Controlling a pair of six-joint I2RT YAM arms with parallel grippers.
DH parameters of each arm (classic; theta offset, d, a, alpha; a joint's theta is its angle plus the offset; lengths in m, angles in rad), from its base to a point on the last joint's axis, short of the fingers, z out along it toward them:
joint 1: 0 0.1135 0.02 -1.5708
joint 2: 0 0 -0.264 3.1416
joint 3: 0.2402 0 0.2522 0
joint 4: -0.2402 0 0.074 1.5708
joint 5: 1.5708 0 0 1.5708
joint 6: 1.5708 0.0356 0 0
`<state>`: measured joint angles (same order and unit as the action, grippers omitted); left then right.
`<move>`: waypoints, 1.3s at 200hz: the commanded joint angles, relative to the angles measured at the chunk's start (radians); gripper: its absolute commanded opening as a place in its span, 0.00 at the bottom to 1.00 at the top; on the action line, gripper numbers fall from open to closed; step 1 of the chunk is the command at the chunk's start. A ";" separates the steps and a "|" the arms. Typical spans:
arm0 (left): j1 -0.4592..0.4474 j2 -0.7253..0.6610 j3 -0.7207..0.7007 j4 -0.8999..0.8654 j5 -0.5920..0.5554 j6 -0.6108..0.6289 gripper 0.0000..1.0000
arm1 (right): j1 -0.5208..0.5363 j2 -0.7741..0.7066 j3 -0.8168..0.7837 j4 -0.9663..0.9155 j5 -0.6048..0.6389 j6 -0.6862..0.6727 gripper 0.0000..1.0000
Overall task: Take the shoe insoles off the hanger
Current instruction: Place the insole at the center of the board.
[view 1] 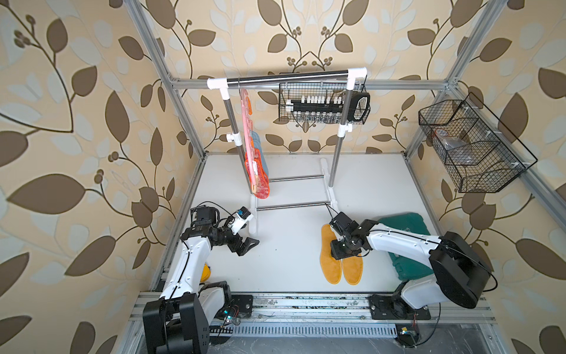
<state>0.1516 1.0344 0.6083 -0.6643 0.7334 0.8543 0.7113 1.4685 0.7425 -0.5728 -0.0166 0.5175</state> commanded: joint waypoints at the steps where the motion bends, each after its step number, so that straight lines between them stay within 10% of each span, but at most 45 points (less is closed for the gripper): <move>1: 0.009 -0.013 0.003 -0.023 0.024 -0.003 0.99 | -0.002 -0.025 -0.040 -0.013 0.032 0.037 0.46; 84: 0.009 -0.017 0.001 -0.027 0.031 0.005 0.99 | -0.026 -0.079 -0.076 -0.056 0.103 0.103 0.28; 181: 0.009 -0.020 0.000 -0.034 0.035 0.012 0.99 | -0.020 -0.198 -0.122 -0.102 0.090 0.128 0.28; 260: 0.009 -0.019 0.001 -0.037 0.036 0.015 0.99 | -0.010 -0.137 -0.017 0.022 0.069 0.036 0.68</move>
<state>0.1516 1.0317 0.6083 -0.6834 0.7349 0.8593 0.6937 1.2587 0.6636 -0.5945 0.0181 0.5915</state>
